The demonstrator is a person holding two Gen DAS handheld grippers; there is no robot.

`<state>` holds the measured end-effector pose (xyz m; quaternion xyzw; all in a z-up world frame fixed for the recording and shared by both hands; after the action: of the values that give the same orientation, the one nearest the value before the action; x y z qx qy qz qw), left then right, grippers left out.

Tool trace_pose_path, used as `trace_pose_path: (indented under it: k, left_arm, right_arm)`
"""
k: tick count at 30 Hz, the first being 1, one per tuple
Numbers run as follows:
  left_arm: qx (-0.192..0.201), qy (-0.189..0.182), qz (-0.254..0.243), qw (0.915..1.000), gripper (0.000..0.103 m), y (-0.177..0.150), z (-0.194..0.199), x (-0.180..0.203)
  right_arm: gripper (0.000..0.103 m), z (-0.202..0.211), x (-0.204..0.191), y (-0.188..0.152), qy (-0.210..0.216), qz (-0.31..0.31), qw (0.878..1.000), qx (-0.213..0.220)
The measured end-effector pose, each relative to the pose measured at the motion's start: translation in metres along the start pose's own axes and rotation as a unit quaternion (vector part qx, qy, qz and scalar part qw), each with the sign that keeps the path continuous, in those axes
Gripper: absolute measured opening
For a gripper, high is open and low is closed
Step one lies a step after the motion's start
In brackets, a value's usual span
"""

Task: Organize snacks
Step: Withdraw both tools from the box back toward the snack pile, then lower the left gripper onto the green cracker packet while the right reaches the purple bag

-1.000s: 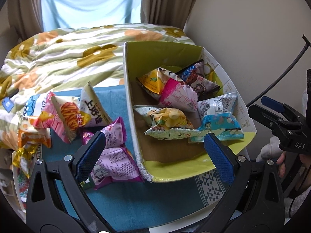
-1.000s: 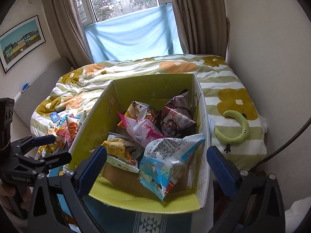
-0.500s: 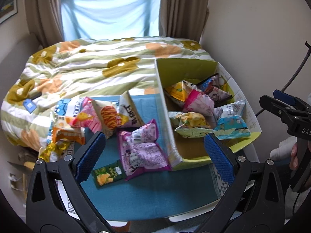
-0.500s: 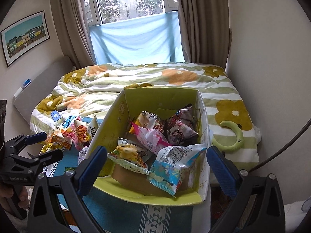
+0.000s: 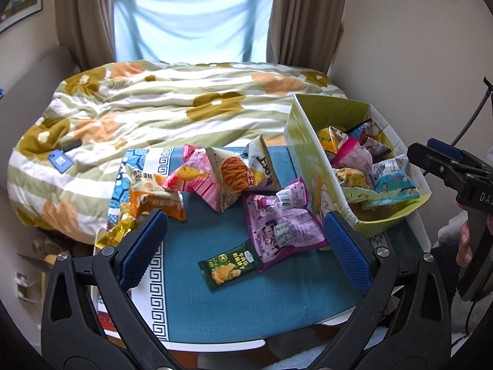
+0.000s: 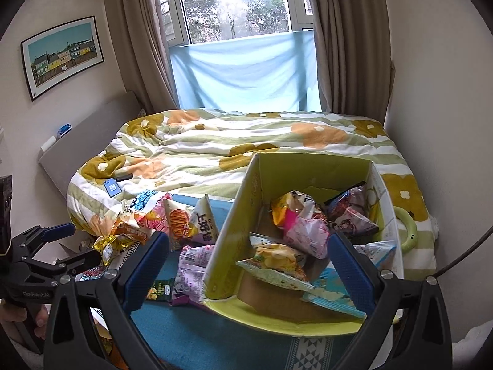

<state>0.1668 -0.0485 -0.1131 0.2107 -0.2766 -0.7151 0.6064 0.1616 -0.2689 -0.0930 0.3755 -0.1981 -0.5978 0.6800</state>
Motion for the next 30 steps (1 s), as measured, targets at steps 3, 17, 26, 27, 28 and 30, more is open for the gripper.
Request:
trace_pose_path:
  k: [3, 17, 26, 27, 28, 30]
  left_arm:
    - [-0.007, -0.016, -0.018, 0.9997, 0.1, -0.002, 0.0, -0.019]
    - [-0.068, -0.121, -0.128, 0.982, 0.1, -0.03, -0.046, -0.074]
    - [-0.107, -0.17, -0.215, 0.9557, 0.1, -0.067, -0.1, -0.047]
    - [-0.109, -0.175, -0.223, 0.9528, 0.1, -0.072, -0.107, -0.043]
    - [-0.112, -0.177, -0.232, 0.95, 0.1, -0.077, -0.114, -0.039]
    - [-0.115, -0.178, -0.249, 0.945, 0.1, -0.088, -0.128, -0.03]
  right_arm:
    - [0.102, -0.007, -0.024, -0.004, -0.006, -0.012, 1.0, -0.003]
    - [0.102, -0.055, -0.103, -0.047, -0.069, -0.094, 0.992, -0.041]
    - [0.102, -0.08, -0.114, -0.097, -0.106, -0.181, 0.976, -0.064]
    - [0.102, -0.083, -0.112, -0.104, -0.108, -0.189, 0.974, -0.069]
    - [0.102, -0.086, -0.11, -0.11, -0.109, -0.196, 0.972, -0.074]
    - [0.102, -0.094, -0.106, -0.121, -0.109, -0.209, 0.969, -0.077]
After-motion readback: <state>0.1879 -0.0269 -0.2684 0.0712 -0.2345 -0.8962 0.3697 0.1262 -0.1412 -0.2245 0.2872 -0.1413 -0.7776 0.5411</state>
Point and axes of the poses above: each gripper's, at about its wrist camera, not at the fingertips, and z roughly against the way its jaws point, x to its right, y to its top, the point moved 5 cm from there along -z, roughly the way its jaws point, and after that the axes turned 4 degrees about y, right-handed, at the moved point
